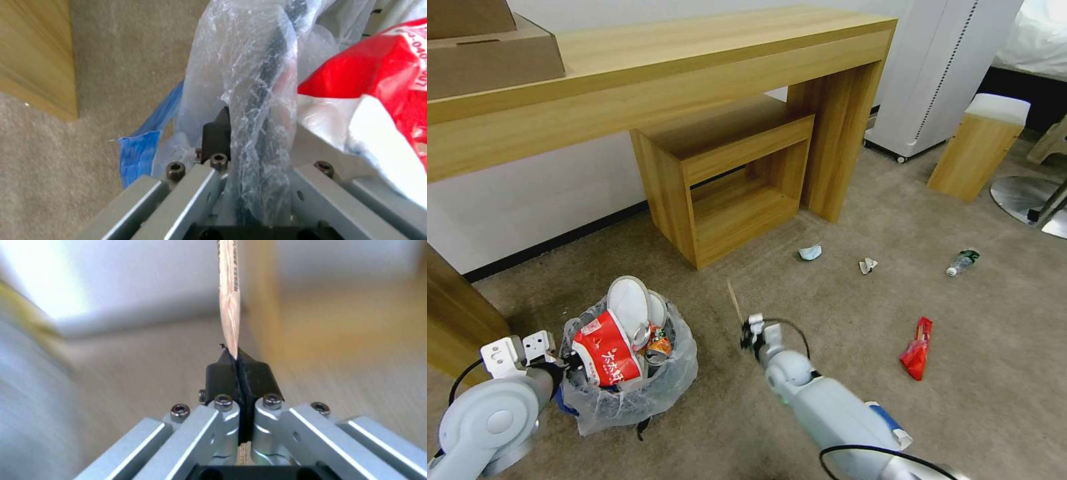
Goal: Pick up the trash bin and place the garbage on the floor into it.
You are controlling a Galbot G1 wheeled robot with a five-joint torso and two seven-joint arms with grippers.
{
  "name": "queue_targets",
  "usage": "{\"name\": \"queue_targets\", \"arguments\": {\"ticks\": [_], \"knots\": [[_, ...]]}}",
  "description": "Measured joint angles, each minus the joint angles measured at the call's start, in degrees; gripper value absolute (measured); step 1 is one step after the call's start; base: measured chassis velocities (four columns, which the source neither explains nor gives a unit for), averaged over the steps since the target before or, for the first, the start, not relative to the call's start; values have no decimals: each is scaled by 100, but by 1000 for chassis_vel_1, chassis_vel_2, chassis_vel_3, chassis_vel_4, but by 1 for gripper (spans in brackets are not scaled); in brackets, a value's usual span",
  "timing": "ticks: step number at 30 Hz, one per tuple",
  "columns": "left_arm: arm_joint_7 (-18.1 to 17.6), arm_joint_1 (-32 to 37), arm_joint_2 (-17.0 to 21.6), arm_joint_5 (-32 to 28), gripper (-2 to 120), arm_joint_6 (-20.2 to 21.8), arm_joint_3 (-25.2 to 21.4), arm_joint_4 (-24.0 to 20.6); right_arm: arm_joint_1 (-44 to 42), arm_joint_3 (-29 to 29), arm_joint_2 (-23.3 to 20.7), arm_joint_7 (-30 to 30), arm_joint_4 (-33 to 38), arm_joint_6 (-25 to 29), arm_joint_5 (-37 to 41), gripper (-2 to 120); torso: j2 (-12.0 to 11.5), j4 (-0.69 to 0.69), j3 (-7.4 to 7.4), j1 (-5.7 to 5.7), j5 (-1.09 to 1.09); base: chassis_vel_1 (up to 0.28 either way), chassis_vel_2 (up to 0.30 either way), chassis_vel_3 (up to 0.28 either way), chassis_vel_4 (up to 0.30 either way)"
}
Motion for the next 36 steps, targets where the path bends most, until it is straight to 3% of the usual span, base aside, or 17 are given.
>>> {"name": "queue_targets", "arguments": {"ticks": [2, 4, 5, 10, 23, 31, 34, 36], "knots": [[-77, -17, 49, -280, 0, 15, -41, -41, 72, 13, -162, -1192, 382, 695, 331, 0, 0, 0, 0, 0, 0, 0, 0, 0, 0], [-86, -23, 57, -310, 0, 20, -48, -44, 81, 10, -178, -1344, 438, 766, 399, 0, 0, -1, 0, 0, 0, 0, 0, 0, 0], [-120, -40, 78, -382, 0, 28, -62, -46, 110, -15, -208, -1892, 645, 934, 666, 0, 0, -1, 0, 0, 0, 0, 0, 0, 0], [-176, -60, 34, -456, 0, 56, -31, 29, 118, -189, -56, -2296, 1041, 932, 1214, 0, 1, 0, 0, 0, -1, 0, 0, 0, 0], [-190, -197, -34, -457, 0, 47, 28, 287, 125, -1109, 257, -2054, 1132, 636, 1352, 0, 1, 0, 0, 0, -2, 0, 0, 0, 0], [-269, -289, -55, -463, 0, 2, 95, 298, 36, -1623, 318, -1811, 811, 678, 1165, 0, 1, -1, 0, 0, -2, 0, 0, 0, 0], [-287, -298, -58, -447, 0, 0, 135, 290, 8, -1865, 323, -981, 817, 544, 1312, 0, 1, -2, 0, 0, -2, 0, 0, 0, 0], [-288, -286, -57, -421, 0, 0, 134, 302, 10, -1913, 321, -789, 830, 477, 1318, 0, 1, -1, -1, 0, -1, 0, 0, 0, 0]]}}
